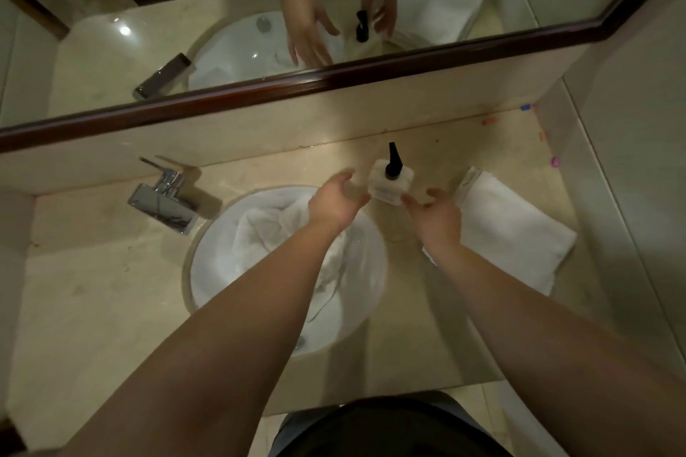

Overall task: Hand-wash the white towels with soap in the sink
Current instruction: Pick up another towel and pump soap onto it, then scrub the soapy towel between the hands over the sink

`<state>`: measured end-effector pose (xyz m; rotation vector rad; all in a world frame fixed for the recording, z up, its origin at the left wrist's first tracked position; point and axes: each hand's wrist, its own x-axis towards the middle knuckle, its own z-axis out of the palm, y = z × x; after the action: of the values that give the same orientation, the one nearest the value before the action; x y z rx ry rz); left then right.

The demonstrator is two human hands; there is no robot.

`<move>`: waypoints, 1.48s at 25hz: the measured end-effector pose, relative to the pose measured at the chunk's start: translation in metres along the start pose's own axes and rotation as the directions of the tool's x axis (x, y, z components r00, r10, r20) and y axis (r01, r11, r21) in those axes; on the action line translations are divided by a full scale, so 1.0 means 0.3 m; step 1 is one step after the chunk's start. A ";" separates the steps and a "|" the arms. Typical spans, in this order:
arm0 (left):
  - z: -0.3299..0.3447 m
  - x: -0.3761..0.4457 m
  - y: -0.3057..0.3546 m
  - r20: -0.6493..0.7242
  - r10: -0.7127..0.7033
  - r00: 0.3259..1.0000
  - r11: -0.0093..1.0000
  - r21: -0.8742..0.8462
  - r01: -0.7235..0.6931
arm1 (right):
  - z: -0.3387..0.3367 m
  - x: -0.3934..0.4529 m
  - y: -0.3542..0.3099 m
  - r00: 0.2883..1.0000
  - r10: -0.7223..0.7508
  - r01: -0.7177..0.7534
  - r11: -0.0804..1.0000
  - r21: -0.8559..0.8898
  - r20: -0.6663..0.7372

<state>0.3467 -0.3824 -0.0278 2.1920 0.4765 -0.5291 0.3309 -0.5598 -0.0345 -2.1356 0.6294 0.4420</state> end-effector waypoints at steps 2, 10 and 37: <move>-0.014 -0.052 -0.074 -0.111 0.060 0.992 0.961 0.275 -0.028 | 0.030 -0.039 0.044 0.998 0.013 -0.004 0.992 -0.129 0.065; -0.158 -0.287 -0.428 -0.138 -0.045 0.989 0.863 0.493 0.108 | 0.234 -0.197 -0.008 0.843 -0.325 0.534 0.603 -0.592 0.428; -0.825 -0.229 -1.025 -0.233 0.031 0.972 0.824 0.557 0.108 | 0.935 -0.366 -0.642 0.834 -0.507 0.522 0.594 -0.612 0.219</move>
<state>0.1879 -0.0148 -0.0409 2.8492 0.5376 -0.4770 0.3282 -0.2026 -0.0197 -2.8339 -0.2523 0.3825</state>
